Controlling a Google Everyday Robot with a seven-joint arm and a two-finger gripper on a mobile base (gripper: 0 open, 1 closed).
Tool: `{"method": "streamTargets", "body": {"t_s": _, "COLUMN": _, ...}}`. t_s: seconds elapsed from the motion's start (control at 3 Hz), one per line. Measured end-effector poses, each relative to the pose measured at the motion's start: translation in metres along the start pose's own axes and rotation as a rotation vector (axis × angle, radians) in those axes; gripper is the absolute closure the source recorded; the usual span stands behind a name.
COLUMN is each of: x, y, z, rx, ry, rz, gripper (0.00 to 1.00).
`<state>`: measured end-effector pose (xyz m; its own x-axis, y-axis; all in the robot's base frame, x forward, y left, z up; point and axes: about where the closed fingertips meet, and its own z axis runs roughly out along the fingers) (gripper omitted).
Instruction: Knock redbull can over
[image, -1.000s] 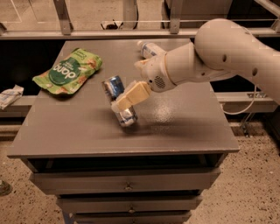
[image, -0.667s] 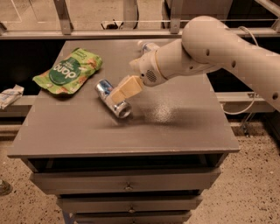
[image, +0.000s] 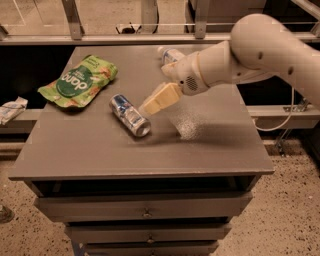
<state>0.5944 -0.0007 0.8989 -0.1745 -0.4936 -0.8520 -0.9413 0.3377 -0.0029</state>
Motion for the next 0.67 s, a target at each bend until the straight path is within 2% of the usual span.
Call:
{"method": "streamTargets", "body": {"t_s": 0.33, "x": 0.013, "y": -0.003, "z": -0.047, "rx": 0.015, "ry": -0.013, "rz": -0.029, "gripper": 0.00}}
{"method": "streamTargets", "body": {"t_s": 0.67, "x": 0.034, "y": -0.008, "z": -0.110, "rx": 0.054, "ry": 0.015, "rz": -0.039, "gripper": 0.00}}
